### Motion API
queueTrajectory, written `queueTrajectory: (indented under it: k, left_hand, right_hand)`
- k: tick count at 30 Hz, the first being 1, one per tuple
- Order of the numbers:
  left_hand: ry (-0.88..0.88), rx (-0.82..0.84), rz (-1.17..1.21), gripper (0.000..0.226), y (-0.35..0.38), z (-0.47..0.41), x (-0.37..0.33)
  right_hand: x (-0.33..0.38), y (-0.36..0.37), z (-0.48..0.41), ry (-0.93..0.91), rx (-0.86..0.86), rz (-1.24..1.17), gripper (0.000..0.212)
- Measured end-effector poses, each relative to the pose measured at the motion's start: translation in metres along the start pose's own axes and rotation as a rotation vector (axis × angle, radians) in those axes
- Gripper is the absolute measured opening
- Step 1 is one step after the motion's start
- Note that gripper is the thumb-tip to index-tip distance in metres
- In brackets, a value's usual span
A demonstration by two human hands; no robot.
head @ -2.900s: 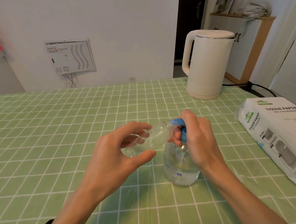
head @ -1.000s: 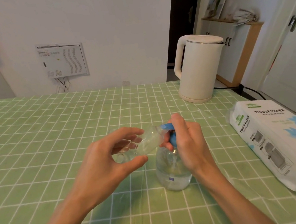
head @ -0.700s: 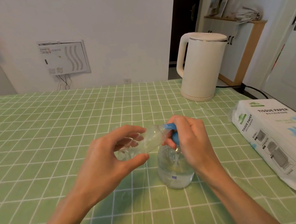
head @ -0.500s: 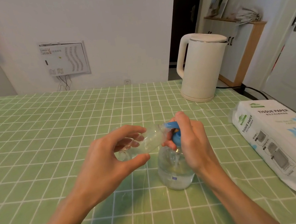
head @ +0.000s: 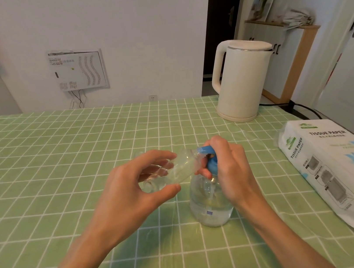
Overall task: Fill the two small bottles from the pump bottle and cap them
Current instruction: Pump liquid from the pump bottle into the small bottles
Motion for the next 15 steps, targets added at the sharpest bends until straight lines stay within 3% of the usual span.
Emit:
queueTrajectory:
  k: [4,9,15]
  left_hand:
    - [0.000,-0.003,0.004,0.051,-0.0003,0.0001,-0.0004]
    - [-0.002,-0.005,0.001,0.052,0.0000,-0.0006,-0.0002]
    - [-0.003,-0.004,0.012,0.051,0.0007,-0.0001,0.0004]
  right_hand:
    - [0.0003,-0.0006,0.0009,0.010,-0.018,0.027,0.065]
    - [0.0040,0.0004,-0.0004,0.010,-0.024,-0.026,0.049]
    - [0.0032,0.0006,-0.0003,0.019,-0.019,-0.021,0.048]
Point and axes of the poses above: each hand's wrist, its own z-axis away from the middle knuckle, its own y-axis out of the palm, x = y × z, the point moved 6 cm from there along -z, towards the middle knuckle, and after that the axes turned 1 degree about x, right-handed, at the moved point
